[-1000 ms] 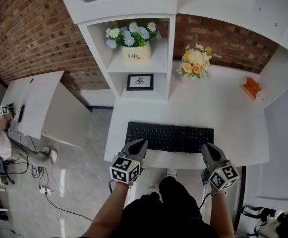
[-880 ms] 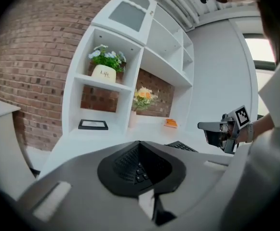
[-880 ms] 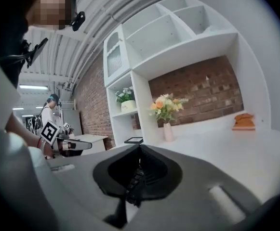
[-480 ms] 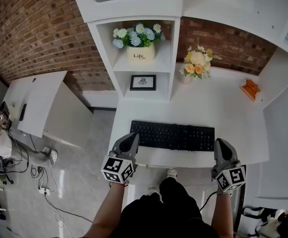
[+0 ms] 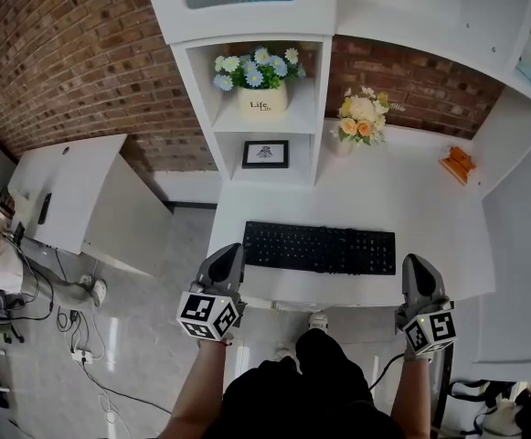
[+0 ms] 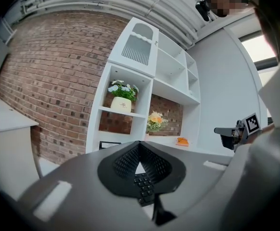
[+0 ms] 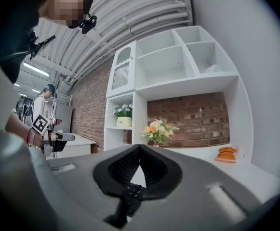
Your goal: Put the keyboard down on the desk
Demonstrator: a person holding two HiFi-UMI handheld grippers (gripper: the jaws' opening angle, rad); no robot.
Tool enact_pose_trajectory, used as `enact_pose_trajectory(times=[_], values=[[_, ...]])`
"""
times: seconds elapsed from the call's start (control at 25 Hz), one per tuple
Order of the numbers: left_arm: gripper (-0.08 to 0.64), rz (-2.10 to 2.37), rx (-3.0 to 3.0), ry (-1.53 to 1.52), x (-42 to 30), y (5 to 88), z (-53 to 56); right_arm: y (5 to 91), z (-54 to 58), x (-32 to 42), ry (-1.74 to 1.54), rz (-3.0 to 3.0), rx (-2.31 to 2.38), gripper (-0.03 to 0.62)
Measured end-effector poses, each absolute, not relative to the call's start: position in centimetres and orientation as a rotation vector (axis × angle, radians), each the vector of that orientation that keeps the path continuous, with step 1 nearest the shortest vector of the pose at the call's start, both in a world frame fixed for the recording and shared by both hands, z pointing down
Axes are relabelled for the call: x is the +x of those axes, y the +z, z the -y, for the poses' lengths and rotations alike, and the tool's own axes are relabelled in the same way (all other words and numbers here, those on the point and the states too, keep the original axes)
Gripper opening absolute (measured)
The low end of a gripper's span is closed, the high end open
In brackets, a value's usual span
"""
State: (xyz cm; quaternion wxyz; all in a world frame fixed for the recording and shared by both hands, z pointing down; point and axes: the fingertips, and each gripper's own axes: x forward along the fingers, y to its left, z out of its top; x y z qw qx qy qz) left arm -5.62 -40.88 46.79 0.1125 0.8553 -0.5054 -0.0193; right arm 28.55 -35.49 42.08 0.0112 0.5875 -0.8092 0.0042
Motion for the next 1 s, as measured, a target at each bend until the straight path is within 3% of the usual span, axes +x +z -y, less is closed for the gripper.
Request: enact_pose_trajectory(times=[1.0], values=[[0.002,1.447,2.487,-0.146,-7.9,45.6,36.0,41.1,29.0,26.6,0.000,2.522,1.918,0.000]])
